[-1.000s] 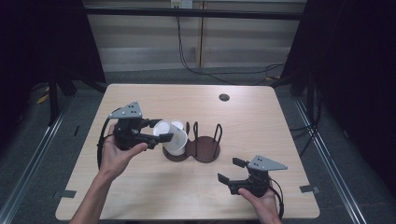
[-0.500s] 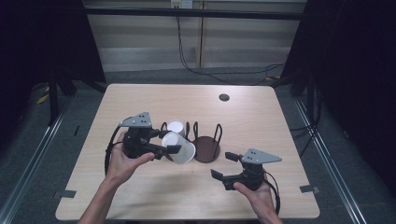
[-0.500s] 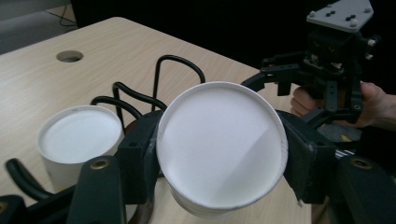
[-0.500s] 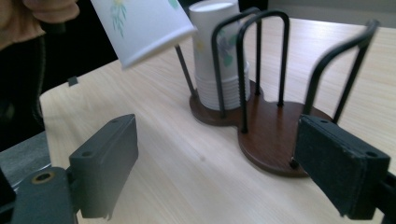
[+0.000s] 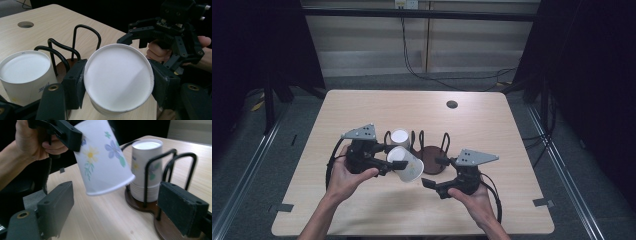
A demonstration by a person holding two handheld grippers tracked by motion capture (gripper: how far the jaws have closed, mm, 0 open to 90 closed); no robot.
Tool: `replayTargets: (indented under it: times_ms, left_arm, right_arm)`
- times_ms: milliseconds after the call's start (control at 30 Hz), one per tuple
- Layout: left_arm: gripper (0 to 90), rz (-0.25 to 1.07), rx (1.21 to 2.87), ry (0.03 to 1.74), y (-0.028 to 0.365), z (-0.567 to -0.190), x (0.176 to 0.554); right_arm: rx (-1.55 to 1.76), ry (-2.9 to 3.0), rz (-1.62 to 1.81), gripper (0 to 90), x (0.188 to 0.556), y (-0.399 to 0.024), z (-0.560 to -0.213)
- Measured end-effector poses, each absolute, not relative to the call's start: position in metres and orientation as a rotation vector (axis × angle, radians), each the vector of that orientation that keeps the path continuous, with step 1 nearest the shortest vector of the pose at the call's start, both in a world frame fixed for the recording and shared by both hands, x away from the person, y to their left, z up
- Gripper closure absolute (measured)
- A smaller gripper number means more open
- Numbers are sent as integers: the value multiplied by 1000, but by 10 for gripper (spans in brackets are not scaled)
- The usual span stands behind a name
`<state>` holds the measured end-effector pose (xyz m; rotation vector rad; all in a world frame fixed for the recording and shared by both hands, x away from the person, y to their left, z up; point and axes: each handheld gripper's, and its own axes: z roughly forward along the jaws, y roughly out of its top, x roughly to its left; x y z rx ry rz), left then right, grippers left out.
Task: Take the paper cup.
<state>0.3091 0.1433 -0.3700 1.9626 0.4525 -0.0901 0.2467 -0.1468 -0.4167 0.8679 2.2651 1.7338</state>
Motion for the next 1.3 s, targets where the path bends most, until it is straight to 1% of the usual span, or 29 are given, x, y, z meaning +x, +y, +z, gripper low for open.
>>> replayTargets:
  times_ms: [167,533,667,833,1200,1267,1300]
  left_arm:
    - [373,-120,1960,447,140,-371,307]
    - [373,-162,1968,429,132,-374,303]
    - [374,-159,2005,423,125,-375,302]
    - [374,-173,2012,419,120,-376,302]
    - [374,-199,2024,410,118,-376,301]
    - [374,-217,2023,409,119,-377,303]
    - [374,-217,2023,409,119,-377,303]
  right_arm:
    - [823,2281,1763,136,251,-137,-420]
    - [762,2307,1766,135,253,-131,-429]
    - [725,2317,1761,139,253,-128,-430]
    - [704,2337,1765,162,254,-126,-436]
    - [655,2376,1753,183,254,-115,-442]
    - [630,2402,1728,221,253,-113,-444]
    - [630,2402,1728,221,253,-113,-444]
